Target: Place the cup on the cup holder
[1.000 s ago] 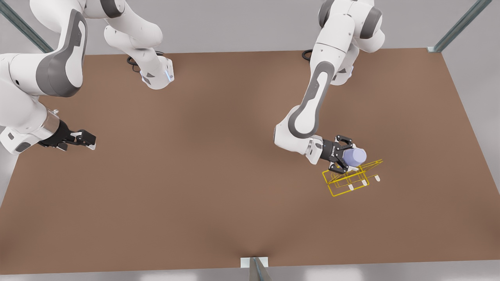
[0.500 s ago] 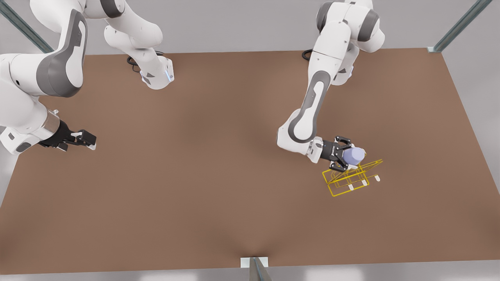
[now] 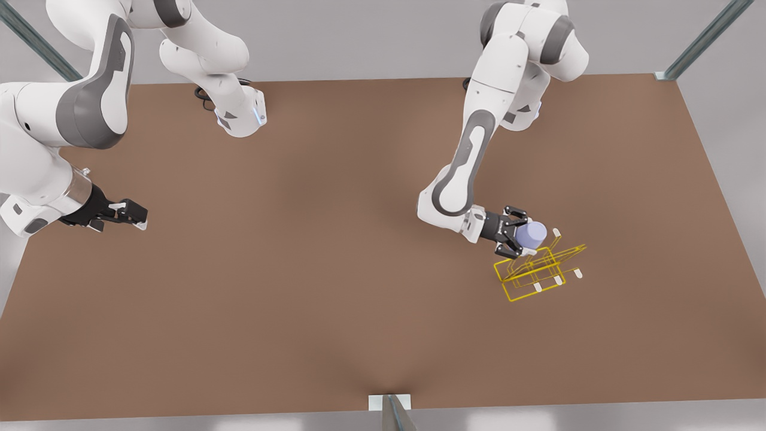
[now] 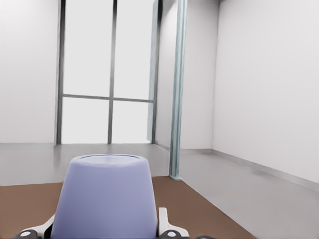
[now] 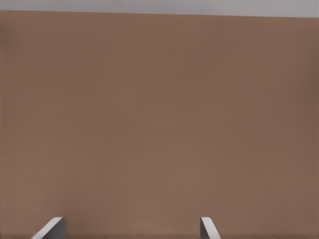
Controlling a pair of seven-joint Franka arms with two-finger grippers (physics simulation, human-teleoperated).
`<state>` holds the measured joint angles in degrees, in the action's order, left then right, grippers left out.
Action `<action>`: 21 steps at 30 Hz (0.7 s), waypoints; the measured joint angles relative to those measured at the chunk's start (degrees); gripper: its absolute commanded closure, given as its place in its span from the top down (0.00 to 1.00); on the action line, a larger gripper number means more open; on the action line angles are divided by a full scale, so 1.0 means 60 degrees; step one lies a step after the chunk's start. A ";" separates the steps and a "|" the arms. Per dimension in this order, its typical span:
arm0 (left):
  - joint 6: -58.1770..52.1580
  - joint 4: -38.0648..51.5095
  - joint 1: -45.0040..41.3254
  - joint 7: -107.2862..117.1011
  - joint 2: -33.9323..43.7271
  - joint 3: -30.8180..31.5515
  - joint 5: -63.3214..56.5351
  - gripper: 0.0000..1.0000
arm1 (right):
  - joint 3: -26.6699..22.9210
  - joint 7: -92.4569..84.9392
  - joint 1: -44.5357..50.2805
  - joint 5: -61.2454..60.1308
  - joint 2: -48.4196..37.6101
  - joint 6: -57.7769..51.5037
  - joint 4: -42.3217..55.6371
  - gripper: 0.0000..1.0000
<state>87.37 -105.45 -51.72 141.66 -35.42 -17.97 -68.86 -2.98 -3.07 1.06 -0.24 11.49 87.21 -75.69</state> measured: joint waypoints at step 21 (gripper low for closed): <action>0.0065 0.0063 0.0074 0.0759 -0.0562 -0.0080 -0.0068 1.00 | 0.0000 0.0000 0.0002 -0.0012 0.0000 0.0000 -0.0002 1.00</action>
<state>87.76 -105.07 -51.27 146.21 -38.79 -18.45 -69.27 -2.98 -3.07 1.07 -0.31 11.49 87.21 -75.70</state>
